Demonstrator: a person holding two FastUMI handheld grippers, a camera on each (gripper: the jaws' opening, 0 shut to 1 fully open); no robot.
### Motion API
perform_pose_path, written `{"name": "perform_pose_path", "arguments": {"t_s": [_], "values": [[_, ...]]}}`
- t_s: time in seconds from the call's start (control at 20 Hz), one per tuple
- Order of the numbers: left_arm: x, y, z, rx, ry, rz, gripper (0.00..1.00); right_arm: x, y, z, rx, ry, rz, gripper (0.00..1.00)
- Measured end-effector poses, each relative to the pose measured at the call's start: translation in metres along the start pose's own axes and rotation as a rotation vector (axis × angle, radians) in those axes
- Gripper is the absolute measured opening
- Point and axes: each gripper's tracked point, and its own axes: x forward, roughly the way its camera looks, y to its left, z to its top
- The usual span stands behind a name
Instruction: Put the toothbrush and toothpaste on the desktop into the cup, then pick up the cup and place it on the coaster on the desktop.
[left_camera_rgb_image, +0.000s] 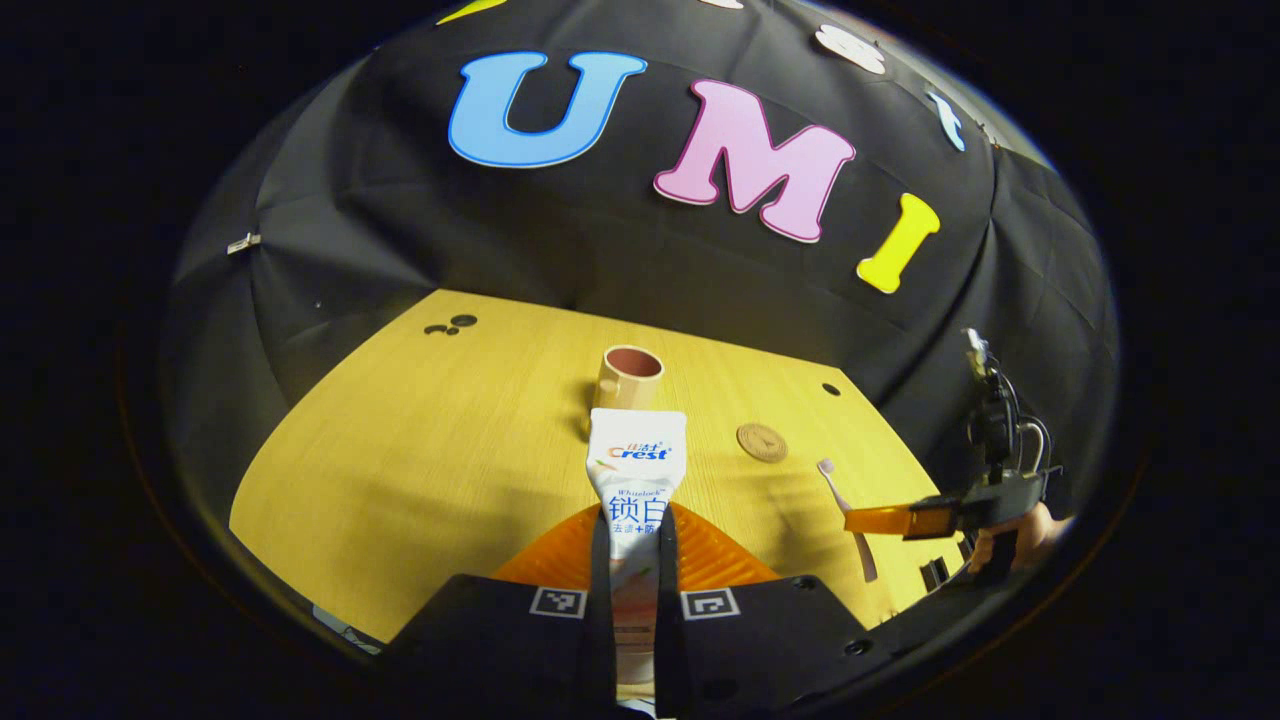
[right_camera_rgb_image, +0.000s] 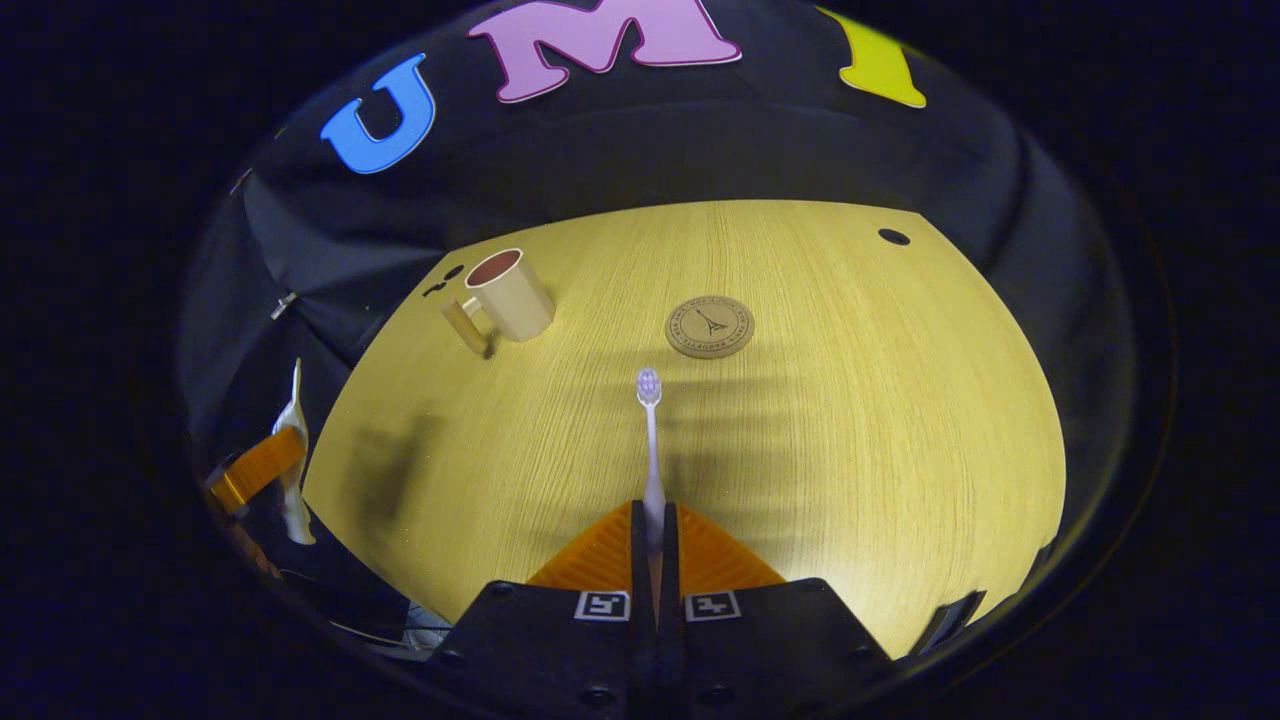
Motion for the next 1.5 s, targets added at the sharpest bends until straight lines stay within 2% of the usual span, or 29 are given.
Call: {"name": "perform_pose_path", "arguments": {"t_s": [0.3, 0.45, 0.65, 0.7, 0.8, 0.85, 0.9, 1.05, 1.1, 1.5], "values": [[0.04, -0.007, 0.07, -0.051, -0.12, 0.028, 0.2, -0.013, -0.016, 0.026, 0.056, -0.045, 0.061, 0.05], [0.068, -0.01, 0.1, -0.091, -0.171, 0.045, 0.19, -0.012, -0.025, 0.033, 0.026, -0.036, 0.076, 0.05], [0.106, -0.014, 0.139, -0.119, -0.236, 0.064, 0.2, -0.001, -0.04, 0.038, 0.064, -0.009, 0.088, 0.05], [0.115, -0.016, 0.147, -0.126, -0.249, 0.062, 0.24, 0.0, -0.044, 0.04, 0.066, -0.005, 0.091, 0.05], [0.134, -0.017, 0.161, -0.139, -0.271, 0.062, 0.24, 0.005, -0.051, 0.042, 0.06, 0.003, 0.094, 0.05], [0.148, -0.014, 0.165, -0.146, -0.277, 0.069, 0.24, 0.01, -0.056, 0.04, 0.057, 0.017, 0.091, 0.05], [0.161, -0.011, 0.169, -0.154, -0.283, 0.076, 0.2, 0.014, -0.061, 0.036, 0.063, 0.036, 0.085, 0.05], [0.199, -0.002, 0.177, -0.175, -0.305, 0.079, 0.24, 0.025, -0.073, 0.036, 0.068, 0.058, 0.075, 0.05], [0.211, 0.001, 0.177, -0.175, -0.311, 0.081, 0.2, 0.028, -0.075, 0.035, 0.069, 0.066, 0.074, 0.05], [0.282, 0.017, 0.176, -0.183, -0.351, 0.088, 0.2, 0.041, -0.08, 0.031, 0.081, 0.11, 0.077, 0.05]]}}
